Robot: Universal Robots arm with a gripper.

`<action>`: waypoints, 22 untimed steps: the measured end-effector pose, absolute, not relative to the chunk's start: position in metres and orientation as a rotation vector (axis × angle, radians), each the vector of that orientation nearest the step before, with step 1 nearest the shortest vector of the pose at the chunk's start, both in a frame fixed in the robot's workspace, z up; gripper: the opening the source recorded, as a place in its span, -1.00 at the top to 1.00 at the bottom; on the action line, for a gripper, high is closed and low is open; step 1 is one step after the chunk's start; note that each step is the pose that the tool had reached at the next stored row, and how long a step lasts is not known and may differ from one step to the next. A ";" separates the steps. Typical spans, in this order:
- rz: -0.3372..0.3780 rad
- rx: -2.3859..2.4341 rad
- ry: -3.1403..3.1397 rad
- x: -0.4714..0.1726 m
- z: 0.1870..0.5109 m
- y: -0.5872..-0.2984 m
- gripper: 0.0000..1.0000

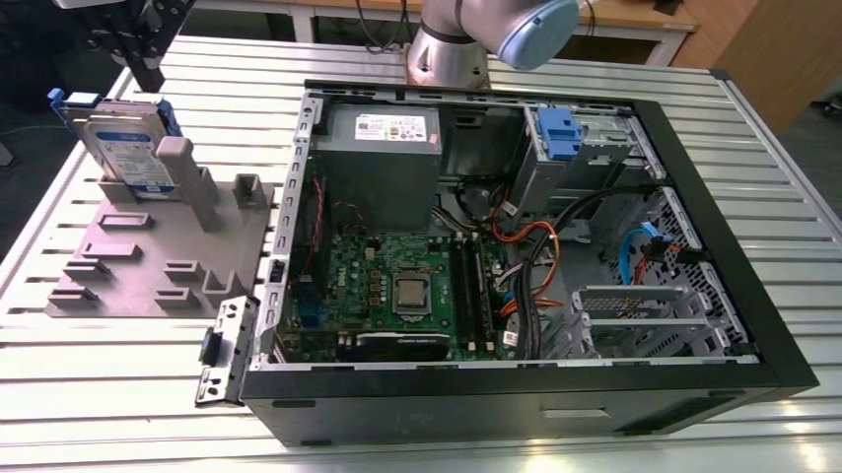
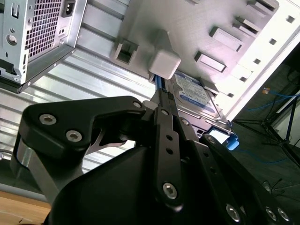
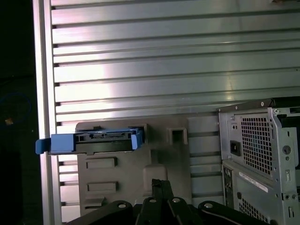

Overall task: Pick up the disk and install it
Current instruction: 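Reach for the disk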

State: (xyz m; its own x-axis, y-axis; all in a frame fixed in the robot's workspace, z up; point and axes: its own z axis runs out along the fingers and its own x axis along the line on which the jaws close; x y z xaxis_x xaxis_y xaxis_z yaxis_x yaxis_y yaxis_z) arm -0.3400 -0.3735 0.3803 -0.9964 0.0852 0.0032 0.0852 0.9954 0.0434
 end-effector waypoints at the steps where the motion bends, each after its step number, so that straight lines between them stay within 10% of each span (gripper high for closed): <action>1: -0.068 -0.134 -3.137 -0.341 0.380 -0.374 0.79; 22: -0.068 -0.134 -3.137 -0.355 0.380 -0.374 0.79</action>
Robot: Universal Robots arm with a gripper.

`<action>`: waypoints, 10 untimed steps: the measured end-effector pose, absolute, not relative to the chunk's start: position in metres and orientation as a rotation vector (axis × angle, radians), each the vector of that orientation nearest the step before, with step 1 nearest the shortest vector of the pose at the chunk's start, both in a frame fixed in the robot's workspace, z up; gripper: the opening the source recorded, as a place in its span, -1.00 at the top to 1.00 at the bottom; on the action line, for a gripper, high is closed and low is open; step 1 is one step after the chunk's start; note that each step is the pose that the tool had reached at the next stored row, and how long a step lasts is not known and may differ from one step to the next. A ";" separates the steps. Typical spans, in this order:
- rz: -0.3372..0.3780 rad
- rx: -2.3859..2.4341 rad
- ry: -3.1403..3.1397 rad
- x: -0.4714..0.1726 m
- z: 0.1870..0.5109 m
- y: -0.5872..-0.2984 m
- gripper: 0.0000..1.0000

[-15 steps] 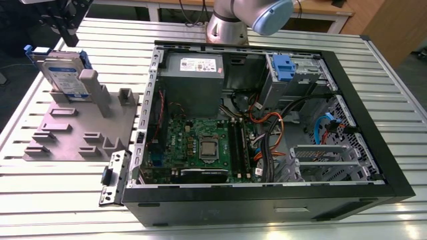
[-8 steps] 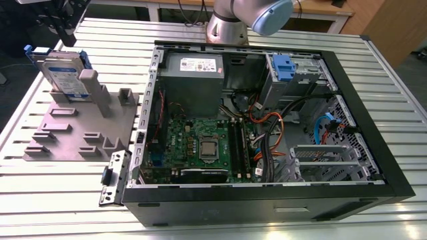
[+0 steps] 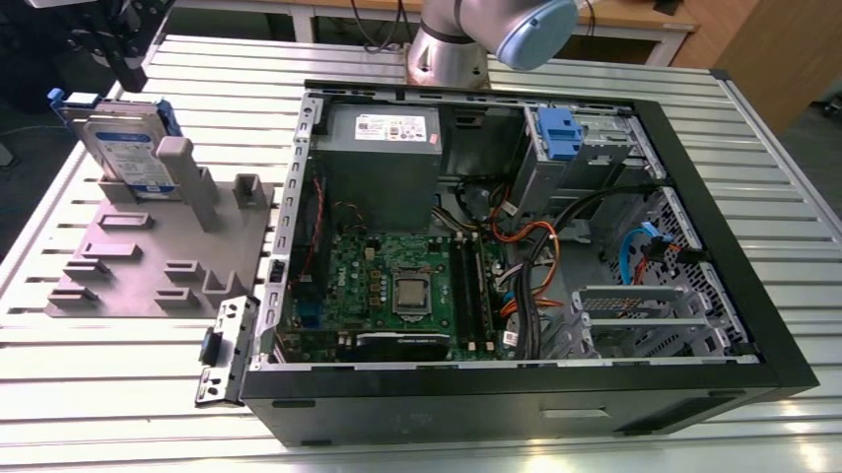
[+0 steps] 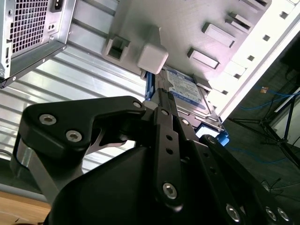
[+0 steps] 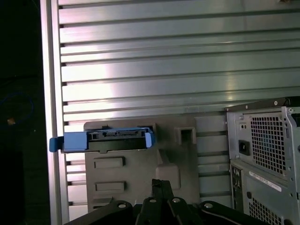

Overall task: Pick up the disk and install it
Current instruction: 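Reach for the disk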

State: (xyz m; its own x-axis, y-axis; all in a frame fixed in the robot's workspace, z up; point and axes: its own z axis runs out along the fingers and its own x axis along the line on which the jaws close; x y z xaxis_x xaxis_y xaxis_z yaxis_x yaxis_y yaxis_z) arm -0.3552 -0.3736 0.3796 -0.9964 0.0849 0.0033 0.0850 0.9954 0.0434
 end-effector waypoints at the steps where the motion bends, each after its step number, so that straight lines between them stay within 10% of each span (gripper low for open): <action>1: -0.068 -0.134 -3.137 -0.355 0.380 -0.374 0.79; 10: -0.068 -0.134 -3.137 -0.357 0.379 -0.374 0.79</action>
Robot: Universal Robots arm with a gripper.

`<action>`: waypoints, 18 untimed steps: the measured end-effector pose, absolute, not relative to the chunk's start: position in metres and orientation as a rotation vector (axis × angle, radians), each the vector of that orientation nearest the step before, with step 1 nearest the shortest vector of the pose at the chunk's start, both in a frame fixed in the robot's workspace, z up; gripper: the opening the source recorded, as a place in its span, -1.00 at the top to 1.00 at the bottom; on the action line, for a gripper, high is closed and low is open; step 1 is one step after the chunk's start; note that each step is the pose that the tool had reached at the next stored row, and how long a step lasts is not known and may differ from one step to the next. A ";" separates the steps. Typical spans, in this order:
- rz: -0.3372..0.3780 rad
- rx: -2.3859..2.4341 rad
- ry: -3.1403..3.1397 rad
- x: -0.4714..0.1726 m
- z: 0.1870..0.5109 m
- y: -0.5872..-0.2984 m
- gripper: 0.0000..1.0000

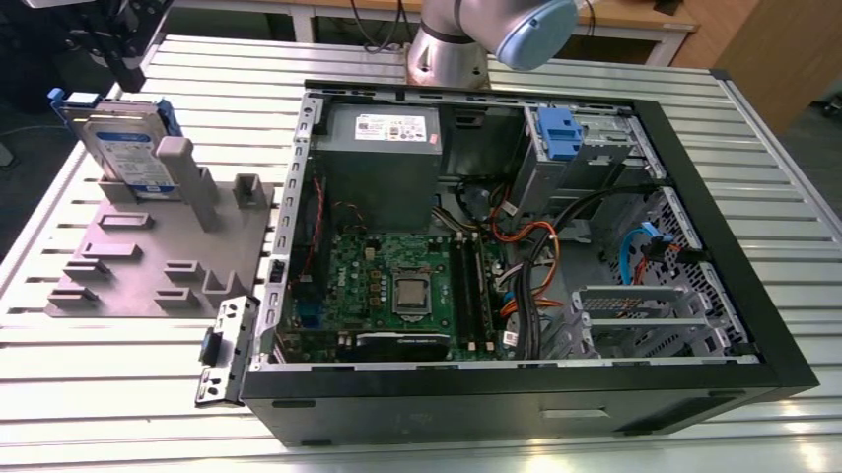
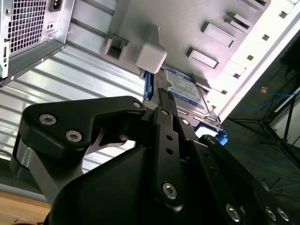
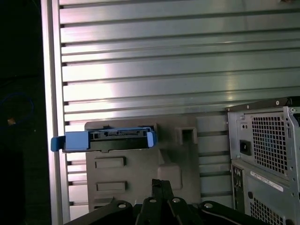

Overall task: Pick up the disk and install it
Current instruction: 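Reach for the disk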

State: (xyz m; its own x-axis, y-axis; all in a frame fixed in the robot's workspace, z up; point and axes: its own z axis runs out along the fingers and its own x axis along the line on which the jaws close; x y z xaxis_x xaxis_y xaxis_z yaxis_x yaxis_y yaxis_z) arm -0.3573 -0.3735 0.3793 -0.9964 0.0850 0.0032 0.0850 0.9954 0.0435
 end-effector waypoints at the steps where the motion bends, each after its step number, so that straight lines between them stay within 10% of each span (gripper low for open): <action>1: -0.068 -0.134 -3.137 -0.358 0.379 -0.374 0.79; 18: -0.069 -0.134 -3.135 -0.373 0.377 -0.369 0.79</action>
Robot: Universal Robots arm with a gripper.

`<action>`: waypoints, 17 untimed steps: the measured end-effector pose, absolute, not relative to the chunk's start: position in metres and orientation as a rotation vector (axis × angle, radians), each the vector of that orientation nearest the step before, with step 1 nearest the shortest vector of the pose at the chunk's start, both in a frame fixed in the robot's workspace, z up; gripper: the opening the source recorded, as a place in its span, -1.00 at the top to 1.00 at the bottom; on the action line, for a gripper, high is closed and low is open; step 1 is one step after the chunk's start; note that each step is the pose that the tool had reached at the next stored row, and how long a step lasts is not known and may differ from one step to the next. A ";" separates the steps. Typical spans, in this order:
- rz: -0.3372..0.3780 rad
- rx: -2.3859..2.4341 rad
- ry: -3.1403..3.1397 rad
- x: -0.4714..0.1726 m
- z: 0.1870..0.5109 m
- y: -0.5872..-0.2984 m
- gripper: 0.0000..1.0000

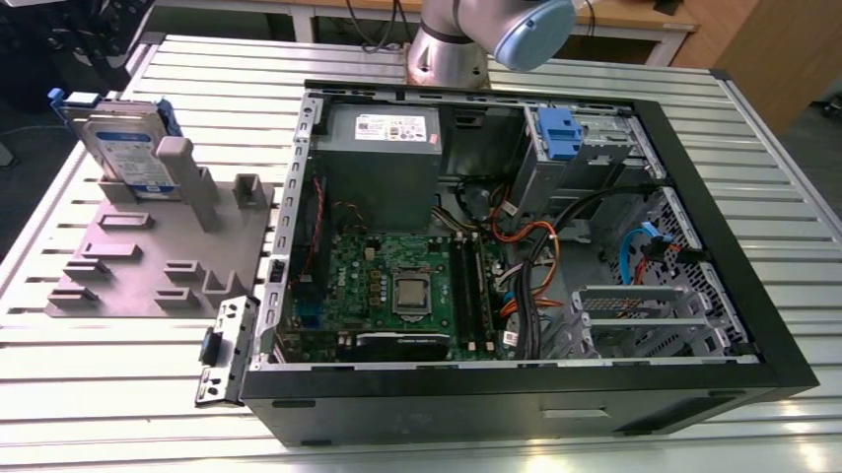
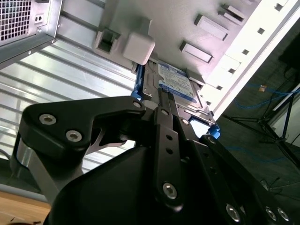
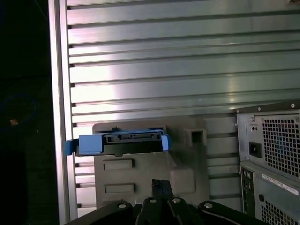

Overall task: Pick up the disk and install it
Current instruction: 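Reach for the disk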

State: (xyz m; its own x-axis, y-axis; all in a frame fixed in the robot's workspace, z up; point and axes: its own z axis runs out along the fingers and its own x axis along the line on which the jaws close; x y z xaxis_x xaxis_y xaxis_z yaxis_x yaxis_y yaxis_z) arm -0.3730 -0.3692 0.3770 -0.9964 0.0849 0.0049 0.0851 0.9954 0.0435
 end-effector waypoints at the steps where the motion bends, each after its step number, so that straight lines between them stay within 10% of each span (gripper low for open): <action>1: -0.068 -0.133 -3.134 -0.373 0.377 -0.369 0.79; 17: -0.068 -0.134 -3.130 -0.378 0.375 -0.369 0.79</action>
